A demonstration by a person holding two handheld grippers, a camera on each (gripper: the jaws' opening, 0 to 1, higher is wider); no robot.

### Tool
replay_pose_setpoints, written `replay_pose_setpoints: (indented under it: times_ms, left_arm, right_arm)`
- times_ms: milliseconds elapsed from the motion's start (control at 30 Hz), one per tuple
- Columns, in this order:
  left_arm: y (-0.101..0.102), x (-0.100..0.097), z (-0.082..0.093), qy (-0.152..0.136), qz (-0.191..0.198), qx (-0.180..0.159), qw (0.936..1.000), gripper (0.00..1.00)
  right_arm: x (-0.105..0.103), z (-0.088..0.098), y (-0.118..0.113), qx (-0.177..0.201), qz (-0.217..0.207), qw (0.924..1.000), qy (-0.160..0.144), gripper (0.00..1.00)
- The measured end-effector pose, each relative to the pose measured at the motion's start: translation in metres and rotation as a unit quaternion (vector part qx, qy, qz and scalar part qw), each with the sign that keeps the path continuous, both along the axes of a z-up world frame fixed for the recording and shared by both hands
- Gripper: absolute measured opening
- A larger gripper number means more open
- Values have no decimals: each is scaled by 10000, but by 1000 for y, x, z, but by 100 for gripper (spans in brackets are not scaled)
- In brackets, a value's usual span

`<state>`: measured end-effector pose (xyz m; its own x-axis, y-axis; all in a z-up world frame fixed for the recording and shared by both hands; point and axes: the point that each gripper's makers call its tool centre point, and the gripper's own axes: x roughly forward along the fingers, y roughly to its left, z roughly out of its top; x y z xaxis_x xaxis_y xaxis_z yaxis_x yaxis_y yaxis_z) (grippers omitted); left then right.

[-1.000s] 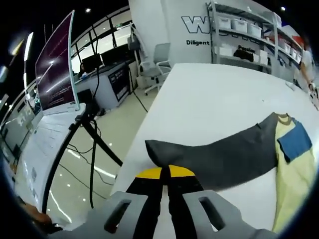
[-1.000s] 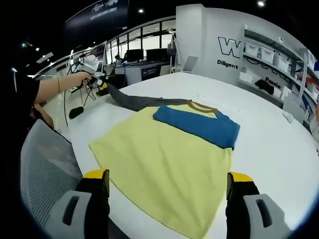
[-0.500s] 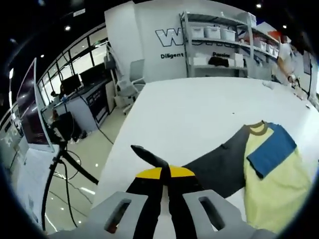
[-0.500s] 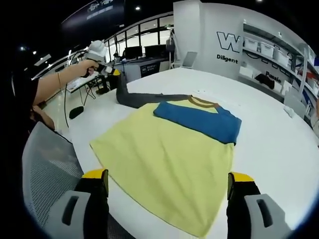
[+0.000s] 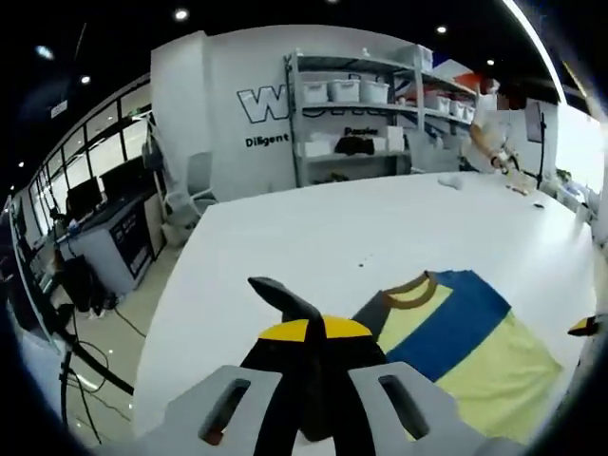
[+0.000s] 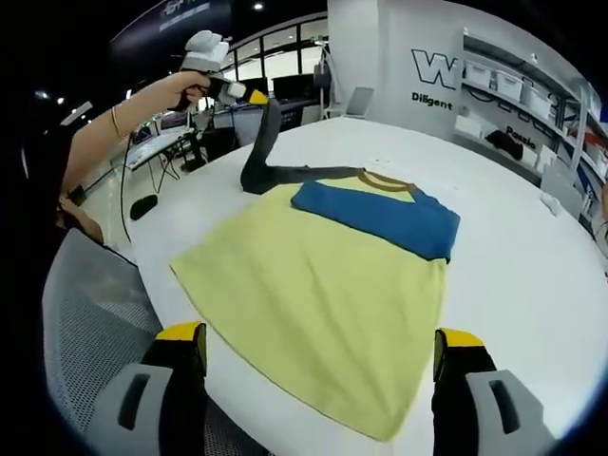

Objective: Fold the garment on the visible template until the final outline fits inside the template.

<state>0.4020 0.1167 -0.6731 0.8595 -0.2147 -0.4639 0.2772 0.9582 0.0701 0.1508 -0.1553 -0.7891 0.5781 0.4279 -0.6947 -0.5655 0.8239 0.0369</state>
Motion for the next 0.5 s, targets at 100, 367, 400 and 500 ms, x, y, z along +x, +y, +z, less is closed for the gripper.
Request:
replay_pose_setpoints:
  times_ms: [100, 367, 400, 500]
  left_arm:
    - [-28, 2, 5, -53, -241, -26, 9997, 6]
    - [-109, 4, 14, -209, -1047, 115, 9942, 6]
    - [-122, 3, 13, -214, -1166, 116, 9929, 6]
    - [-149, -1, 8, -221, -1356, 233, 9902, 6]
  right_arm:
    - [0, 0, 0, -4, -5, 10000, 12, 99]
    - [-1, -3, 0, -29, -25, 9999, 106, 99]
    - [-1, -3, 0, -40, -20, 9999, 113, 99]
    - [-1, -3, -1, -49, -16, 9999, 103, 99]
